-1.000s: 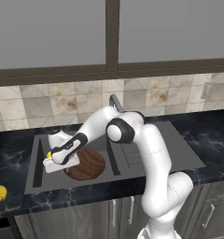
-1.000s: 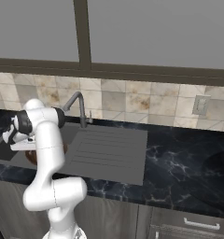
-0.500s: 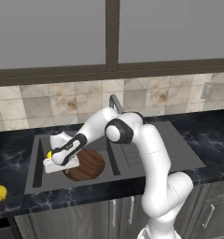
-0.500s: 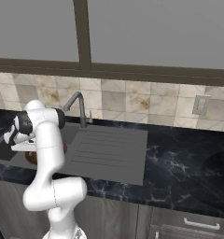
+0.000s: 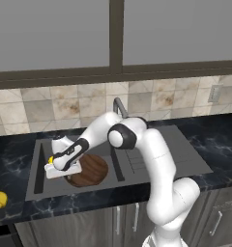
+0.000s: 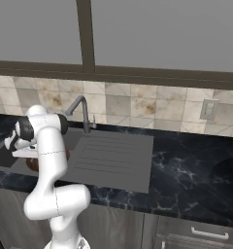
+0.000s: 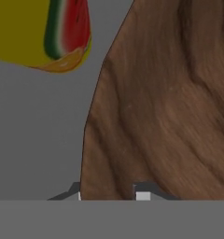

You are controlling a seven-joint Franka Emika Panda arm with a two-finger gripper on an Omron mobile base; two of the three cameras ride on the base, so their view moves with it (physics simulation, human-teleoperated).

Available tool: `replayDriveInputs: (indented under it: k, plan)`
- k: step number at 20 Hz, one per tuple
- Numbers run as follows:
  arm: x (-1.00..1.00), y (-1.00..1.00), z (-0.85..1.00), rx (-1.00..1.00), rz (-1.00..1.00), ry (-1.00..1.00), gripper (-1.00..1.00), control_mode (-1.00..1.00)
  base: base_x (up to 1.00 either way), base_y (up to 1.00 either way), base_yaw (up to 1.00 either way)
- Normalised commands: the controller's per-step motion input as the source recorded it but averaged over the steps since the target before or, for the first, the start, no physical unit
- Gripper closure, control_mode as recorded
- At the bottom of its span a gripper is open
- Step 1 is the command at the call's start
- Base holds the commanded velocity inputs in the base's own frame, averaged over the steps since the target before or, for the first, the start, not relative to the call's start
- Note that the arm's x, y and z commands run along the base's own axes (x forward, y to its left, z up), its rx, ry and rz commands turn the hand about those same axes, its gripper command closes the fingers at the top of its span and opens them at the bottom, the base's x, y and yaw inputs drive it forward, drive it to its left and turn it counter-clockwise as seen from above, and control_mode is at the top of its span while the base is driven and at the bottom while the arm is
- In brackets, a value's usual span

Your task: Remove the lemon and bell pepper from the sink. Then move the bowl and cup from the counter to the sink for washing.

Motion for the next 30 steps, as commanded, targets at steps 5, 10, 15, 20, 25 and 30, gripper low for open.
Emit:
replayDriveInputs:
  k: [5,10,15,20,25,30]
  plan:
    - [0.07,-0.01,-0.18,0.03,0.0,0.0,1.0,-1.0,0.0,0.0,0.0]
    - [0.08,-0.01,-0.17,0.02,0.0,0.0,1.0,-1.0,0.0,0.0,0.0]
    - [0.07,-0.01,-0.15,0.02,0.0,0.0,1.0,-1.0,0.0,0.0,0.0]
    - [0.03,-0.06,-0.1,0.0,0.0,0.0,1.0,-1.0,0.0,0.0,0.0]
    - [0.0,-0.11,-0.08,0.0,0.0,0.0,-1.0,-1.0,0.0,0.0,0.0]
    - [0.0,-0.1,-0.05,0.0,0.0,0.0,-1.0,-1.0,0.0,0.0,0.0]
